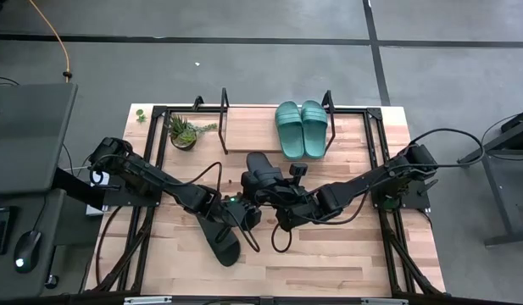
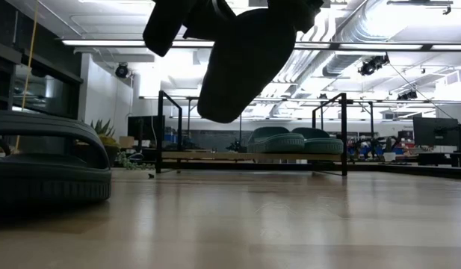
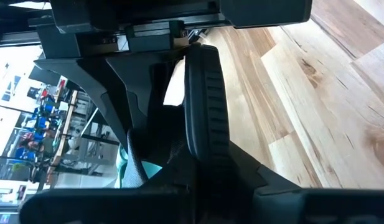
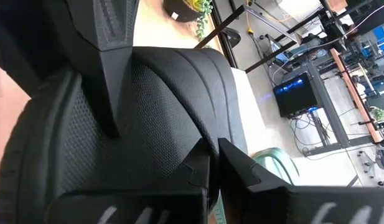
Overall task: Pick and place slides into the shelf
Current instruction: Put the right black slide on the shelf
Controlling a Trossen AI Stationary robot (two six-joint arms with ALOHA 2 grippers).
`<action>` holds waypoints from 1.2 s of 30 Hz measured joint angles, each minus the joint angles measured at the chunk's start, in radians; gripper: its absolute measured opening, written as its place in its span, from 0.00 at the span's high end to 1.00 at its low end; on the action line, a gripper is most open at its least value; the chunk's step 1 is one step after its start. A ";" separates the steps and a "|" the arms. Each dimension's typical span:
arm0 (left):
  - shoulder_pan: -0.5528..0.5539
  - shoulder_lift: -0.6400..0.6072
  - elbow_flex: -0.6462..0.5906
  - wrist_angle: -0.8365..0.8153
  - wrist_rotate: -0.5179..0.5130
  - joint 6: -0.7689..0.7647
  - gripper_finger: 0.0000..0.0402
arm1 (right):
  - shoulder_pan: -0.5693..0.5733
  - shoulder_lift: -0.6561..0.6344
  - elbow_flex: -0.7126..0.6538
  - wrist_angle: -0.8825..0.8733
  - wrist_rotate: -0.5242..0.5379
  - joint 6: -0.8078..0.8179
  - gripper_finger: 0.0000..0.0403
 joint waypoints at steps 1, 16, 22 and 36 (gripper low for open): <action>0.000 0.000 0.000 0.000 0.000 -0.001 0.90 | 0.000 0.000 0.000 0.000 0.000 0.000 1.00; 0.001 0.000 -0.001 -0.052 -0.045 -0.011 0.90 | 0.001 0.000 0.000 -0.012 -0.035 -0.026 0.85; 0.001 0.000 -0.002 -0.117 -0.123 -0.035 0.86 | -0.001 0.000 0.001 -0.019 -0.023 -0.025 0.74; 0.002 0.000 -0.001 -0.243 -0.147 -0.042 0.86 | 0.040 -0.021 0.001 -0.059 0.105 0.014 0.70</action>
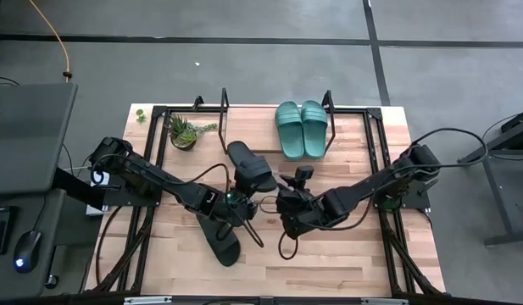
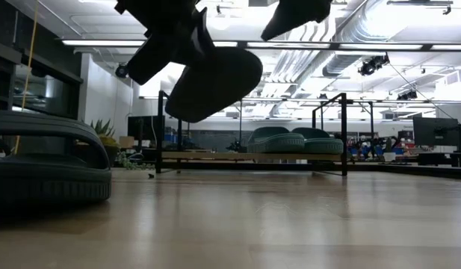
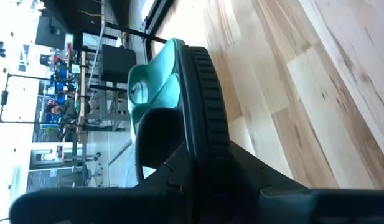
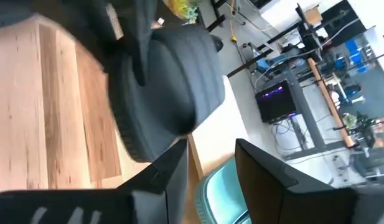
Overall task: Pick and place slides into the shelf
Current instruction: Put the right black slide on the shelf
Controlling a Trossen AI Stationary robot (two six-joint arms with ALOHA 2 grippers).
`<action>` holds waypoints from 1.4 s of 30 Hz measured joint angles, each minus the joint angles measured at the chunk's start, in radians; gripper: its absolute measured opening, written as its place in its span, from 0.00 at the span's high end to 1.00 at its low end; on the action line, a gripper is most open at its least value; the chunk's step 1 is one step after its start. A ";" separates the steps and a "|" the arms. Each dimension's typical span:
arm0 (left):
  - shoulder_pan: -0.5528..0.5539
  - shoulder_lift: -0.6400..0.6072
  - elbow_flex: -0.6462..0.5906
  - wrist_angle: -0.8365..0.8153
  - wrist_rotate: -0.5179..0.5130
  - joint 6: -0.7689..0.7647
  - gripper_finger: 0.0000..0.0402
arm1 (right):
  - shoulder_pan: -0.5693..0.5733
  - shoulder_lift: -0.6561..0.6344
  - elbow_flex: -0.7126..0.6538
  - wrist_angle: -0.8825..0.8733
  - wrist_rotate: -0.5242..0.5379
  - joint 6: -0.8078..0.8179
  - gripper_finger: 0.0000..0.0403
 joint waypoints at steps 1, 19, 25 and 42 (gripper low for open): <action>0.000 0.000 -0.002 0.002 0.001 -0.003 0.85 | 0.000 -0.010 0.000 -0.004 -0.002 0.013 0.70; 0.100 -0.001 -0.004 0.057 0.185 0.032 0.86 | 0.051 -0.094 -0.002 -0.181 -0.026 0.188 0.70; 0.113 -0.018 -0.004 0.085 0.259 0.069 0.90 | 0.055 -0.098 -0.002 -0.183 -0.020 0.190 0.70; 0.180 -0.262 -0.139 0.208 0.412 0.162 0.91 | 0.055 -0.097 -0.002 -0.192 -0.027 0.205 0.70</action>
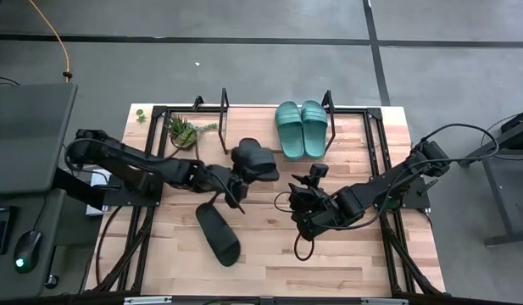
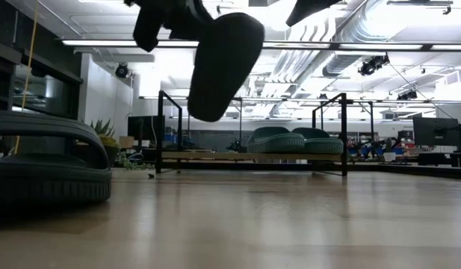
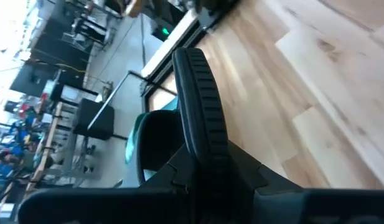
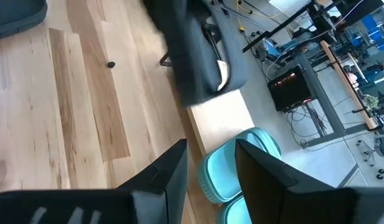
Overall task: Pick and place slides into the shelf
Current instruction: Put the right black slide on the shelf
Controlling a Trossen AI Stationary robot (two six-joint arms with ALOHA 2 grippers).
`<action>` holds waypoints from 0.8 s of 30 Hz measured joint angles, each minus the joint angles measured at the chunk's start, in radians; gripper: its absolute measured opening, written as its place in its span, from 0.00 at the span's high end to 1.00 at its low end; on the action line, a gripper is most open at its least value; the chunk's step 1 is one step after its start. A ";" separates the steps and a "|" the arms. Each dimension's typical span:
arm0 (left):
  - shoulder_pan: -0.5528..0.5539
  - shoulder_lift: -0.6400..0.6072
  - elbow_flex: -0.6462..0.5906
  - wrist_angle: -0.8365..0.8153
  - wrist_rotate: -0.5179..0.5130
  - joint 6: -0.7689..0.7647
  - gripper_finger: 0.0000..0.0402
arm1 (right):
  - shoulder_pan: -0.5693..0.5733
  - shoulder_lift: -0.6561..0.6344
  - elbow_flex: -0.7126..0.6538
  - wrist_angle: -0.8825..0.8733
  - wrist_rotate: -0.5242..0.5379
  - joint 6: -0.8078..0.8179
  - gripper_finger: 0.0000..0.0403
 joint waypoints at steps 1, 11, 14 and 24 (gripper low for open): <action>0.010 -0.020 -0.021 0.027 0.010 0.005 0.91 | 0.000 0.000 0.000 0.000 0.000 0.000 0.70; 0.121 -0.178 -0.192 0.229 0.179 0.112 0.89 | -0.001 0.000 0.000 0.001 -0.001 0.000 0.70; 0.183 -0.200 -0.221 0.241 0.233 0.106 0.90 | -0.001 0.000 0.000 0.002 -0.002 0.000 0.70; 0.371 -0.201 -0.278 0.331 0.420 0.110 0.88 | -0.005 0.000 0.000 0.010 -0.023 0.003 0.70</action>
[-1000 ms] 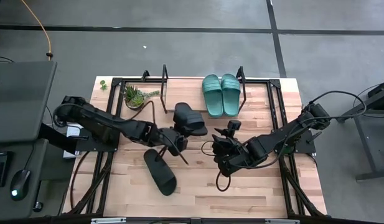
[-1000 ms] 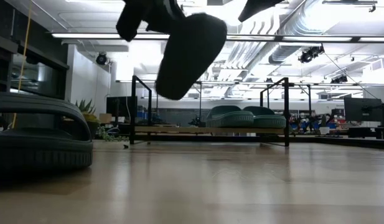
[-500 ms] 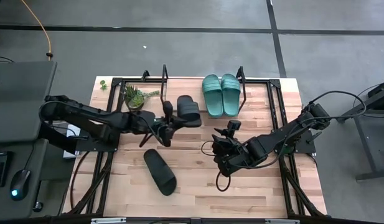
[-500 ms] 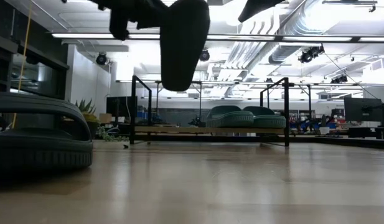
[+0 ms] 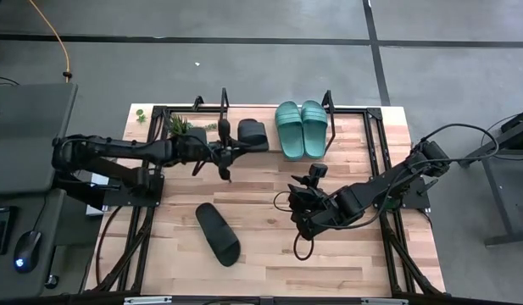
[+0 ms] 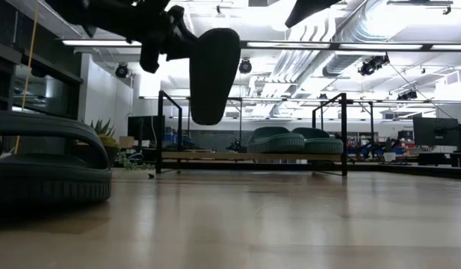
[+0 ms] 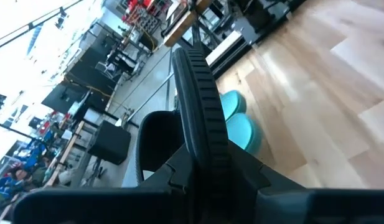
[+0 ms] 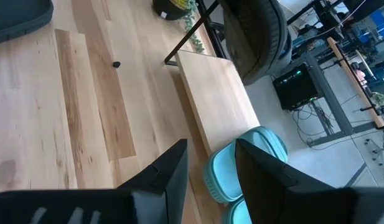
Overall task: Pick and place slides into the shelf
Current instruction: Put the right black slide on the shelf
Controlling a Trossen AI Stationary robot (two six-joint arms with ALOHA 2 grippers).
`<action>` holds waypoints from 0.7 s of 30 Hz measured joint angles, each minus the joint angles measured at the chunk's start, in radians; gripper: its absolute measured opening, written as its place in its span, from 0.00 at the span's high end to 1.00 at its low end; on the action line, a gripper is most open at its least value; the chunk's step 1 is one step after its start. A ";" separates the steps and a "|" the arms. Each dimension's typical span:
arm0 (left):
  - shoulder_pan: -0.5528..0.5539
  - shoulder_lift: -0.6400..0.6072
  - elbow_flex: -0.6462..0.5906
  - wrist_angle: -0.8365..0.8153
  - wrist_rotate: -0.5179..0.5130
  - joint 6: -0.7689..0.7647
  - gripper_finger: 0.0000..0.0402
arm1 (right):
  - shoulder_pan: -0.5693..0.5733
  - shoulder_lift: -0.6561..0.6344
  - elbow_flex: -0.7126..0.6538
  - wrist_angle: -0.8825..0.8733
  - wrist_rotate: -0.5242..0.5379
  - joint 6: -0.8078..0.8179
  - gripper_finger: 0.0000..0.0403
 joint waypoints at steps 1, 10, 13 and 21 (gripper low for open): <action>0.014 0.000 0.000 -0.003 0.008 0.007 0.89 | 0.000 0.000 0.000 0.000 -0.001 0.000 0.70; 0.153 0.005 0.000 -0.047 0.129 0.002 0.88 | 0.000 0.000 0.000 0.005 -0.013 0.000 0.70; 0.197 0.009 -0.001 -0.055 0.176 0.000 0.88 | -0.001 0.000 0.000 0.008 -0.013 0.001 0.70; 0.293 0.031 -0.001 -0.050 0.273 -0.009 0.88 | -0.001 0.000 0.000 0.013 -0.029 0.004 0.70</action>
